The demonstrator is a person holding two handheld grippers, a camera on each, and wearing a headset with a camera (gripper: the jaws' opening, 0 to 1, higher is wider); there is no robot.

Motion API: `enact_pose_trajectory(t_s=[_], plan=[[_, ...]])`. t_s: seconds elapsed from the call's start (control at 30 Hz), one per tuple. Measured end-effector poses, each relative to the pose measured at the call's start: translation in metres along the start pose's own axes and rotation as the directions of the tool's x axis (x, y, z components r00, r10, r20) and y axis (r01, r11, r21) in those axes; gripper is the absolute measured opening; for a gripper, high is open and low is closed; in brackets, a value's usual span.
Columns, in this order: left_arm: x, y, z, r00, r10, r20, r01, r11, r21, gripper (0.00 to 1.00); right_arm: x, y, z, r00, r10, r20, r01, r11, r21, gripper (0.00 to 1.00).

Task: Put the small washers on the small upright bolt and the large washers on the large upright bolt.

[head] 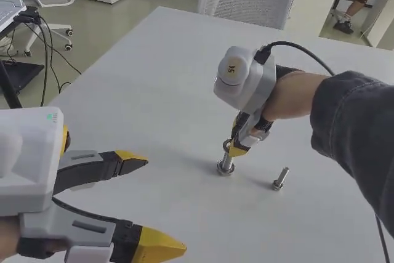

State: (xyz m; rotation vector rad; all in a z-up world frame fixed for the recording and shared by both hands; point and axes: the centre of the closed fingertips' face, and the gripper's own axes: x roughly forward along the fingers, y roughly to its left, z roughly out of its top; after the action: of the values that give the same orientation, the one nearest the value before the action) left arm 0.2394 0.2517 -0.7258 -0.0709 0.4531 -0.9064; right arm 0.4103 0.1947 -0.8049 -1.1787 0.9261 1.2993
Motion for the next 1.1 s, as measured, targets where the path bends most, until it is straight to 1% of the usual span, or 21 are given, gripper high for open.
enact_pose_trajectory(t_s=[0.37, 0.5, 0.77, 0.87, 0.9, 1.1], plan=[[0.001, 0.002, -0.002, 1.0000, 0.002, -0.004, -0.002, 1.000, -0.008, 0.87, 0.011, -0.004, -0.001, 0.9999, 0.014, -0.006, -0.014, 1.000, 0.001, 0.23], [0.001, 0.003, -0.003, 1.0000, 0.003, -0.005, -0.003, 1.000, -0.011, 0.87, 0.017, -0.006, -0.002, 0.9997, 0.021, -0.013, -0.021, 1.000, 0.006, 0.23], [0.002, 0.003, -0.005, 0.9999, 0.000, -0.012, 0.000, 1.000, -0.015, 0.87, 0.029, -0.003, -0.003, 0.9995, 0.031, -0.011, -0.030, 0.999, 0.015, 0.23], [0.002, 0.003, -0.005, 0.9999, 0.000, -0.012, 0.000, 1.000, -0.018, 0.87, 0.029, -0.002, -0.001, 0.9995, 0.032, -0.006, -0.032, 0.999, 0.016, 0.23], [0.002, 0.004, -0.006, 0.9999, 0.001, -0.014, -0.001, 1.000, -0.018, 0.87, 0.030, 0.000, -0.002, 0.9994, 0.033, -0.012, -0.033, 0.999, 0.014, 0.23], [0.002, 0.005, -0.007, 0.9999, 0.001, -0.016, -0.002, 1.000, -0.023, 0.87, 0.036, 0.001, -0.003, 0.9991, 0.040, -0.014, -0.040, 0.999, 0.013, 0.23]])
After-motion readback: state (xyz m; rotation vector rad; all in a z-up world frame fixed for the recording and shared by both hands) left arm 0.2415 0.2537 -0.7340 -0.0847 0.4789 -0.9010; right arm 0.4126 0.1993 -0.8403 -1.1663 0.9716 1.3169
